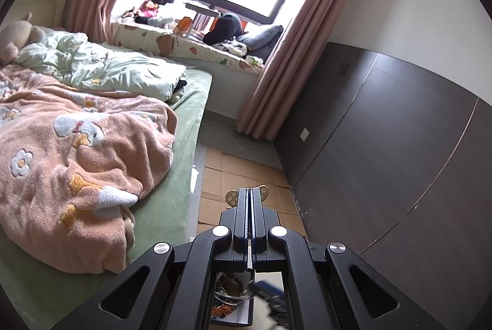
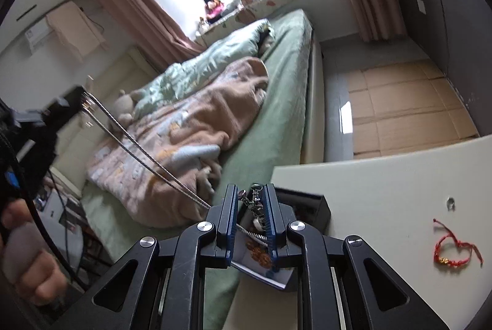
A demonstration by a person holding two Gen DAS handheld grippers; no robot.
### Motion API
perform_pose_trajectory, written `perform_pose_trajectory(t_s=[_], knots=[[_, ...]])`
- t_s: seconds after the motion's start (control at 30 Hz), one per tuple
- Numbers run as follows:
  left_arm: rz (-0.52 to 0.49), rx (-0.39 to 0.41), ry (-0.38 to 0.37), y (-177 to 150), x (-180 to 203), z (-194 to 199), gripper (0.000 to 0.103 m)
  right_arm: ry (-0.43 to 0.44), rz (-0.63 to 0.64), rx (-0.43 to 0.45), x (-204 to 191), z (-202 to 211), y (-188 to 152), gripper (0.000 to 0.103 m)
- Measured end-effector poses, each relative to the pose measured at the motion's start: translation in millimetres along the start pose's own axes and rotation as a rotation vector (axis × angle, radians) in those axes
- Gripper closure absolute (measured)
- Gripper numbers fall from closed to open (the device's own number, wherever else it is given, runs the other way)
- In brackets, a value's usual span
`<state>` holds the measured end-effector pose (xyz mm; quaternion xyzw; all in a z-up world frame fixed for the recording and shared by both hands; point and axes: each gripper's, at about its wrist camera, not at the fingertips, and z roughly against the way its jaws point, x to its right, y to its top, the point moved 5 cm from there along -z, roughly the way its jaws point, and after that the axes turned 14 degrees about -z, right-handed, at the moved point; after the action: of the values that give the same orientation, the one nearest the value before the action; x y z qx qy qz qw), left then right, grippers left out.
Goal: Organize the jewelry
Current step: 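Lower the chain end into the black box with the right gripper and open, then grasp the red string bracelet with the left gripper and lift it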
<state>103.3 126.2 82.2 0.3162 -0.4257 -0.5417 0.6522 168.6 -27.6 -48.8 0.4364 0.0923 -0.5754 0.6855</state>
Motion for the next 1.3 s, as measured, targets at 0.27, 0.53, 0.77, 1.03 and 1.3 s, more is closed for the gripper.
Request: perform_pose_trajectory(t_s=[0.27, 0.53, 0.77, 1.03, 1.3], knots=[[0.0, 0.001, -0.039, 1, 4, 0, 0.103, -0.2, 0.002, -0.171, 37, -66, -34, 0.102], [-0.058, -0.11, -0.058, -25, 20, -27, 0.103, -0.113, -0.065, -0.151, 39, -43, -17, 0.09], [-0.09, -0.325, -0.05, -67, 32, -73, 0.102, -0.116, -0.154, -0.077, 68, -4, 0, 0.057], [-0.093, -0.463, -0.06, -103, 50, -99, 0.088, -0.158, -0.252, -0.005, 113, 44, 4, 0.057], [-0.147, -0.425, -0.07, -117, 93, -102, 0.038, -0.223, -0.284, 0.022, 136, 73, -3, 0.05]])
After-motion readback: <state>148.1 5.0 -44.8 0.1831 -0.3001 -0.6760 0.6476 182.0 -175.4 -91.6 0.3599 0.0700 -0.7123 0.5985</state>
